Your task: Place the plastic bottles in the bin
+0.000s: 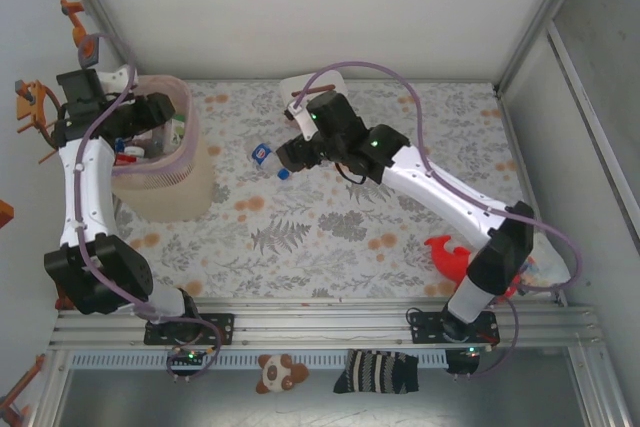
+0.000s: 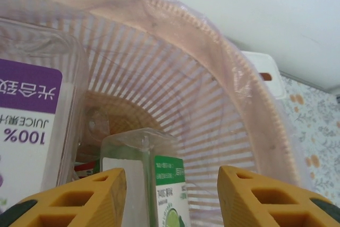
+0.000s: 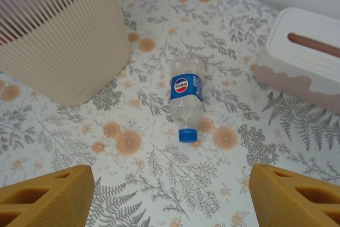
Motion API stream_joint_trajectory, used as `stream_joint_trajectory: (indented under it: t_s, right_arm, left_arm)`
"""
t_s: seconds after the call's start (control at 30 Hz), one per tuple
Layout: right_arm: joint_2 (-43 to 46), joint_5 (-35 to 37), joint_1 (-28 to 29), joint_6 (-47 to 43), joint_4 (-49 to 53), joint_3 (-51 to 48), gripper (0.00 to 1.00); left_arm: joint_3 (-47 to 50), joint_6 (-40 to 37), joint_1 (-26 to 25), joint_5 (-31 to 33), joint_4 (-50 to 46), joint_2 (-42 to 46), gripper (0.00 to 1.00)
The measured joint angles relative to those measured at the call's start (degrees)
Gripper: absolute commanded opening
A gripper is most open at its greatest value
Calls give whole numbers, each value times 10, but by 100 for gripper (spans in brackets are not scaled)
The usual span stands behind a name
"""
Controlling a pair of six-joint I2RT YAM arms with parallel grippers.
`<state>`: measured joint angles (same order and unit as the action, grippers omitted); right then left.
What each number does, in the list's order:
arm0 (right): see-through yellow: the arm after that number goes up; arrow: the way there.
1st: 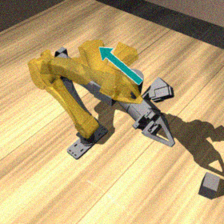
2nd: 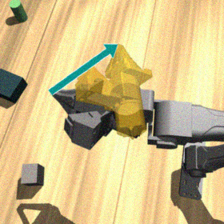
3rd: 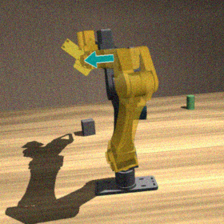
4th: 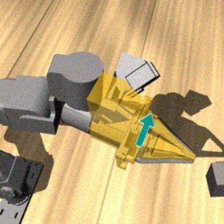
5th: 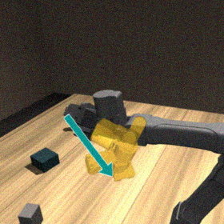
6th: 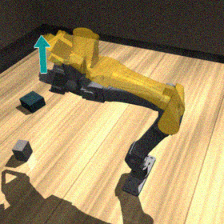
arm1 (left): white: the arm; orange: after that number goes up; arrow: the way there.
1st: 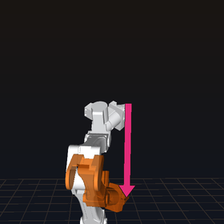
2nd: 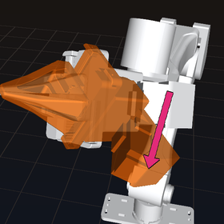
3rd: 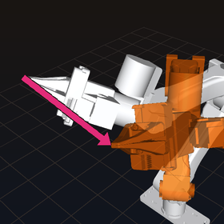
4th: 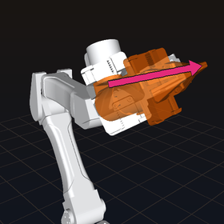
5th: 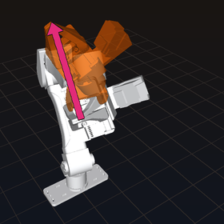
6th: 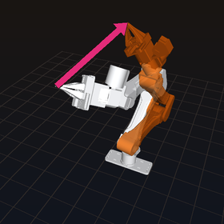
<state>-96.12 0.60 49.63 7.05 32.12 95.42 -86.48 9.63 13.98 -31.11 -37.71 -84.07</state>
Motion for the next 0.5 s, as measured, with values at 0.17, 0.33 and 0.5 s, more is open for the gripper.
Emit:
stream_joint_trajectory:
  t_s: [0.17,0.33,0.5]
  right_arm:
    - [-59,-4,-7,-1,-2,2,74]
    - [-120,-10,-20,-8,-4,9,73]
    - [-178,-12,-30,-14,-7,33,73]
  left_arm:
    - [0,25,3,-31,8,37,50]
    - [0,42,-5,-59,10,63,55]
    - [6,55,-33,-71,10,64,68]
